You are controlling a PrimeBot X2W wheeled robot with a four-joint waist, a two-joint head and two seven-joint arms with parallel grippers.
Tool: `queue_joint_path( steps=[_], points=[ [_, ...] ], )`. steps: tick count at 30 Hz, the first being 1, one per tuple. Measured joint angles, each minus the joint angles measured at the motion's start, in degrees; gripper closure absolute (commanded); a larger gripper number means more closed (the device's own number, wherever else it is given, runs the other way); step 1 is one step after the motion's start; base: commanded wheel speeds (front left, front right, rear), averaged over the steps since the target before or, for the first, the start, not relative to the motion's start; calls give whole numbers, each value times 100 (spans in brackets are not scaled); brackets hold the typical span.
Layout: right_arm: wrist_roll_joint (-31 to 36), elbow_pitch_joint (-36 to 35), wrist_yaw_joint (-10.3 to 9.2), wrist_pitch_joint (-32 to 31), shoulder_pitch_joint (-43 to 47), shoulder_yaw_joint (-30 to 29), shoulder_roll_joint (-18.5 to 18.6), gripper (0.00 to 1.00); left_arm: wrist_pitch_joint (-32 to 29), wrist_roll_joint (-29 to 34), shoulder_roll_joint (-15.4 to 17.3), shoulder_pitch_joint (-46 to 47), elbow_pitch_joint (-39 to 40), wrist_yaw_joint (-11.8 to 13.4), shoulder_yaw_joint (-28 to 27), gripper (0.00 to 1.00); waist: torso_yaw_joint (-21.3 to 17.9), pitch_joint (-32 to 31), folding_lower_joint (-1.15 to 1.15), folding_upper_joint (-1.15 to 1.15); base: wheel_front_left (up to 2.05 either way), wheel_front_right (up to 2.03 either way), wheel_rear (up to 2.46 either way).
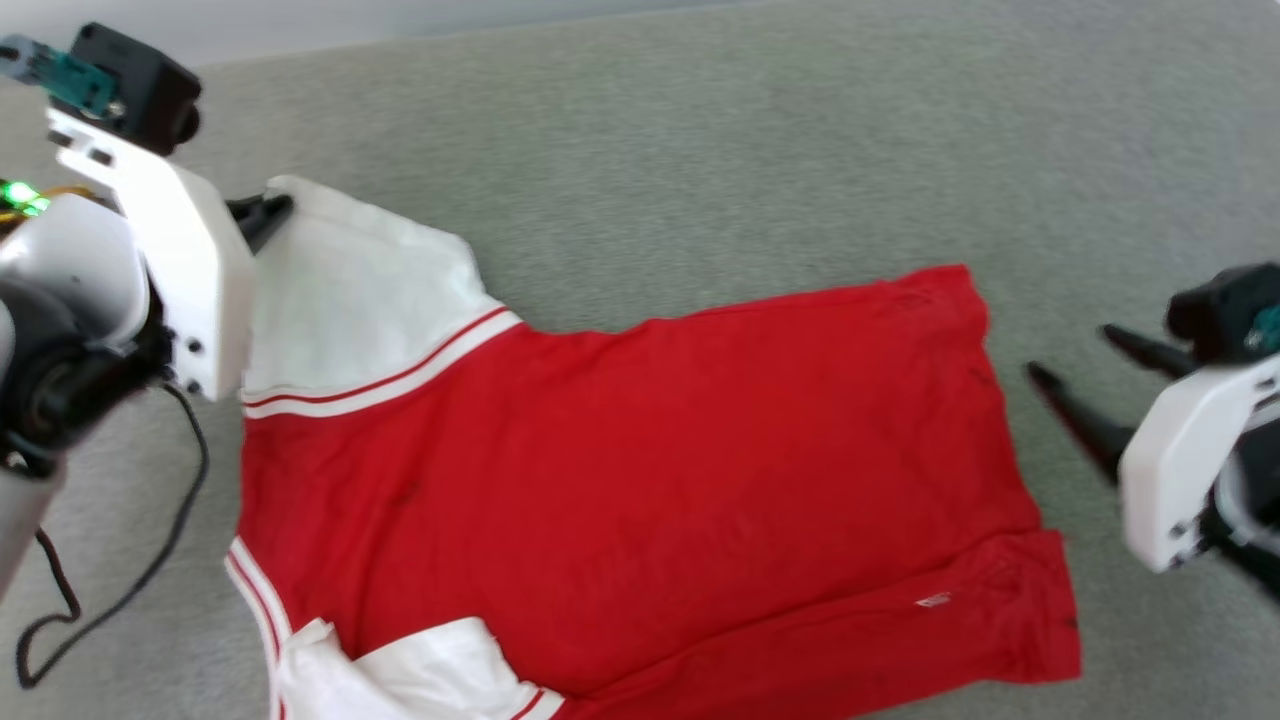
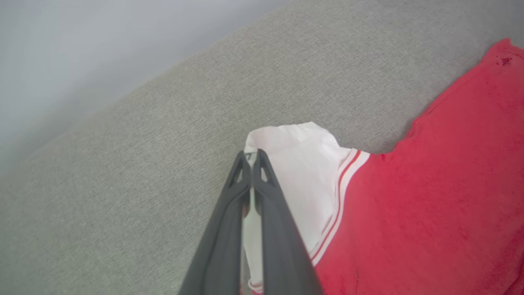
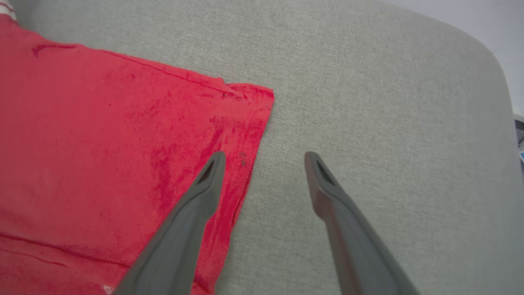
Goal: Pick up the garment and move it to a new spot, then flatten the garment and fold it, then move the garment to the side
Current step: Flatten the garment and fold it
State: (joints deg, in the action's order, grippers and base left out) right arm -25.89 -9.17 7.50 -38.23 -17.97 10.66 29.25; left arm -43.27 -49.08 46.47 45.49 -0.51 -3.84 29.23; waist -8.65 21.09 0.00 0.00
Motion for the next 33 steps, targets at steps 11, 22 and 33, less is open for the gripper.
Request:
queue_joint_path(
  steps=[11,22,33],
  points=[
    [-416,624,0,-2065,-1287,81,328,0,115,-76,53,-519,1813,320,-27,100,621,336,0,0,0,0,0],
    [-121,1751,1,-2112,-1825,219,75,0,275,-41,-23,-686,2503,391,41,100,1168,744,0,0,0,0,0],
    [-296,2292,0,-1518,-1898,416,35,100,679,-10,9,-1133,2303,460,-25,100,1317,643,-1,0,0,0,0]
  ],
)
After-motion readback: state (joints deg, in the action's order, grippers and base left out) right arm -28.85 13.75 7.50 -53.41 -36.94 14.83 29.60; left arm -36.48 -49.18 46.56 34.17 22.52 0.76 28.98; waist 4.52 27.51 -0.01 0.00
